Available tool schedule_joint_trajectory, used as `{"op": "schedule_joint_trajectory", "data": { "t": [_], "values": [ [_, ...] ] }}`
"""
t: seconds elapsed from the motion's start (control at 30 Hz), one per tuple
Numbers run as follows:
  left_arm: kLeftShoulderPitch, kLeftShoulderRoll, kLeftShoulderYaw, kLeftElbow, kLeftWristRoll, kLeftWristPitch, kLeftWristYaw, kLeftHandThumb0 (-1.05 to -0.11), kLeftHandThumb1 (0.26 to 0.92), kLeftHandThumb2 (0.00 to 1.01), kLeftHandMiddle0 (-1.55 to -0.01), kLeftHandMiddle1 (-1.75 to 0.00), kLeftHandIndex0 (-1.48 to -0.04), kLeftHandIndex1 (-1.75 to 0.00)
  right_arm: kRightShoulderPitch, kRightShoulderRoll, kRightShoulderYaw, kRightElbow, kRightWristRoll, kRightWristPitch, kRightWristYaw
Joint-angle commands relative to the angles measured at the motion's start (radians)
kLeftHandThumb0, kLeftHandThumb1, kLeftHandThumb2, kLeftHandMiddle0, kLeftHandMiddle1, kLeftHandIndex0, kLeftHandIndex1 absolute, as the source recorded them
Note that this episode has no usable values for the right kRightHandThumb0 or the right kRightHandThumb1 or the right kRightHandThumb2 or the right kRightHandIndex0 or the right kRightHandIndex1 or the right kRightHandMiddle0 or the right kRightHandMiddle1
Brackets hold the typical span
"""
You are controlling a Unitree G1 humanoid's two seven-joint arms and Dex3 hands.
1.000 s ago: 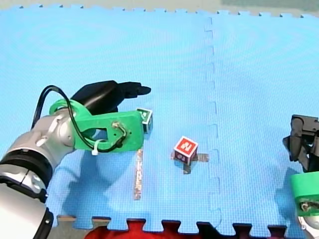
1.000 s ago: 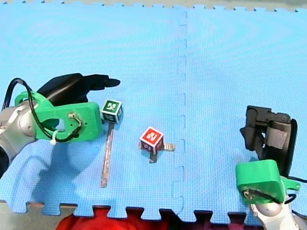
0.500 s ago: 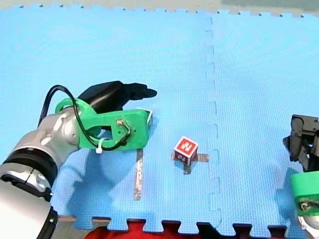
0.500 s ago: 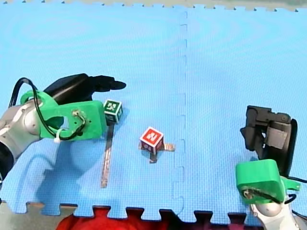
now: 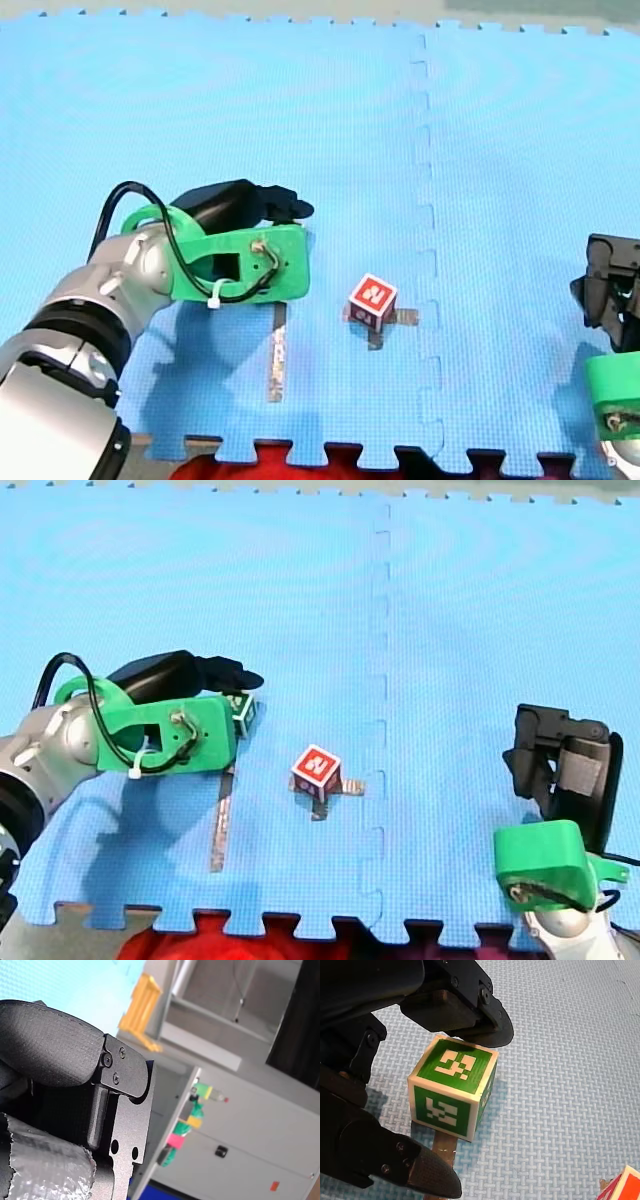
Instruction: Stack cube left
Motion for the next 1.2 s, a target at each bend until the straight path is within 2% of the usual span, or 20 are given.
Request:
{"op": "schedule_joint_trajectory", "data": {
  "t": [0.0,0.17,0.53,0.63,0.7,0.73,0.9,1.17],
  "values": [
    [0.000,0.002,-0.009,-0.001,0.008,0.009,0.000,-0.501,0.691,0.00,-0.78,-1.75,-0.65,-0.03,0.011,-0.007,-0.003,-0.014,-0.004,0.003,-0.008],
    [0.000,0.002,-0.037,-0.001,0.033,0.027,0.018,-0.506,0.690,0.00,-0.81,-1.75,-0.71,-0.05,0.027,-0.012,-0.004,-0.035,-0.010,0.003,-0.012],
    [0.002,0.018,-0.072,0.006,0.066,0.037,0.072,-0.567,0.676,0.00,-0.88,-1.75,-0.74,-0.03,0.041,-0.020,0.002,-0.040,-0.046,-0.001,-0.046],
    [0.005,0.017,-0.075,0.005,0.070,0.036,0.099,-0.544,0.722,0.02,-0.95,-1.75,-1.05,-0.14,0.042,-0.019,0.004,-0.040,-0.050,-0.003,-0.051],
    [0.008,0.016,-0.080,0.004,0.075,0.033,0.127,-0.449,0.778,0.03,-0.97,-1.75,-1.27,-0.24,0.041,-0.017,0.005,-0.039,-0.051,-0.003,-0.053],
    [0.009,0.017,-0.082,0.004,0.077,0.030,0.135,-0.430,0.786,0.03,-0.97,-1.75,-1.31,-0.25,0.041,-0.017,0.006,-0.038,-0.052,-0.003,-0.054],
    [0.017,0.026,-0.075,0.007,0.065,-0.003,0.146,-0.487,0.831,0.03,-0.99,-1.75,-1.27,-0.20,0.039,-0.013,0.008,-0.031,-0.052,-0.006,-0.058],
    [0.022,0.033,-0.073,0.008,0.064,-0.025,0.159,-0.521,0.850,0.02,-0.98,-1.75,-1.28,-0.18,0.037,-0.011,0.016,-0.021,-0.059,-0.010,-0.073]
  ]
}}
